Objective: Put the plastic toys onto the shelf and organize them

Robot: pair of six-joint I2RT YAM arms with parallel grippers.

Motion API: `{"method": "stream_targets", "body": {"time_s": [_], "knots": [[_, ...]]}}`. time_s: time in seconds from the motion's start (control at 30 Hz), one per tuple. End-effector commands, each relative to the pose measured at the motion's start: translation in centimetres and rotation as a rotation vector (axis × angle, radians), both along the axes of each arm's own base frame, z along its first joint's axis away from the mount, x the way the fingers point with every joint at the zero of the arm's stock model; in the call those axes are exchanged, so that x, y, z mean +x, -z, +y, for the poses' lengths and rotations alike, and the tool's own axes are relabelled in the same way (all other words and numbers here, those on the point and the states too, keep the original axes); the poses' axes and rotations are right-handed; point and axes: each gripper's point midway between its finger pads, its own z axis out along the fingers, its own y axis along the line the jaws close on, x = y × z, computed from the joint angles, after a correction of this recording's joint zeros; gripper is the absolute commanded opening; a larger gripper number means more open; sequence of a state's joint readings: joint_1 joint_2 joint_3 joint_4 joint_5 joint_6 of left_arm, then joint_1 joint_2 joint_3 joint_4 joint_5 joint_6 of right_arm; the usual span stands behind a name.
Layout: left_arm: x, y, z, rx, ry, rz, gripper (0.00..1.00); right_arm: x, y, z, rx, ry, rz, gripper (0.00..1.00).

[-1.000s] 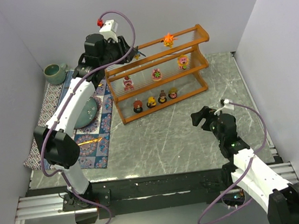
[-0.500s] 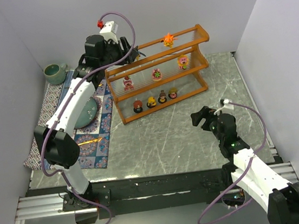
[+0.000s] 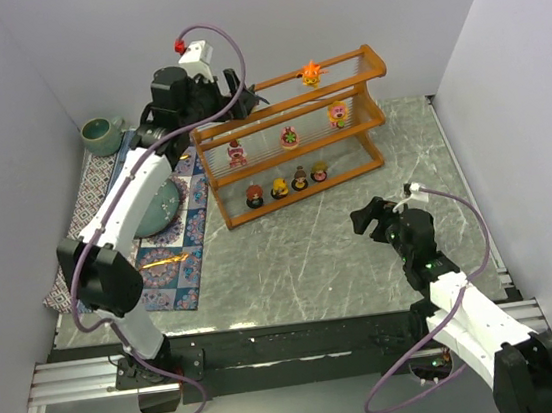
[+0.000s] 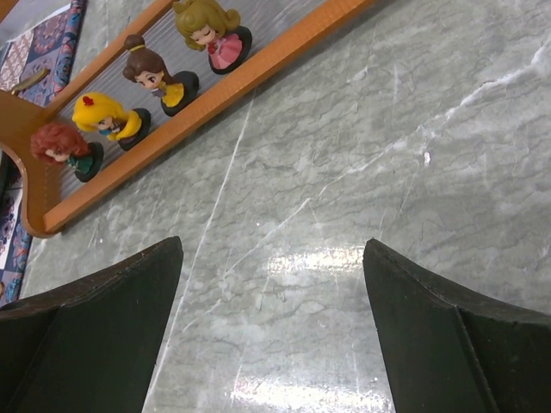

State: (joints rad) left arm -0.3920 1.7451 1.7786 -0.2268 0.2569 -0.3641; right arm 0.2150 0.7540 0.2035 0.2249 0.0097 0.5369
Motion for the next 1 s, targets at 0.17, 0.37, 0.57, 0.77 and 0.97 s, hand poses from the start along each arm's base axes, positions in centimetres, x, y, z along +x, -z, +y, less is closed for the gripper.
{"method": "stream_targets", "body": {"time_s": [0.17, 0.37, 0.57, 0.77, 0.97], "knots": [[-5.6, -12.1, 4.6, -0.119, -0.123, -0.264, 0.97, 0.5, -2.1, -0.2, -0.001, 0.003, -0.080, 0.94], [-9.4, -10.9, 12.5, -0.095, -0.467, -0.228, 0.97, -0.1, -4.6, -1.3, -0.005, 0.055, -0.132, 0.95], [-16.5, -5.2, 19.4, -0.048, -0.689, -0.157, 0.97, -2.3, -8.5, -3.3, -0.006, 0.142, -0.206, 0.98], [-22.0, 0.7, 23.5, 0.004, -0.791, -0.121, 0.97, -5.4, -12.9, -5.7, -0.037, 0.227, -0.295, 1.00], [-25.4, 4.9, 24.3, -0.043, -0.770, -0.104, 0.97, -8.8, -16.6, -8.0, -0.076, 0.299, -0.375, 1.00]]}}
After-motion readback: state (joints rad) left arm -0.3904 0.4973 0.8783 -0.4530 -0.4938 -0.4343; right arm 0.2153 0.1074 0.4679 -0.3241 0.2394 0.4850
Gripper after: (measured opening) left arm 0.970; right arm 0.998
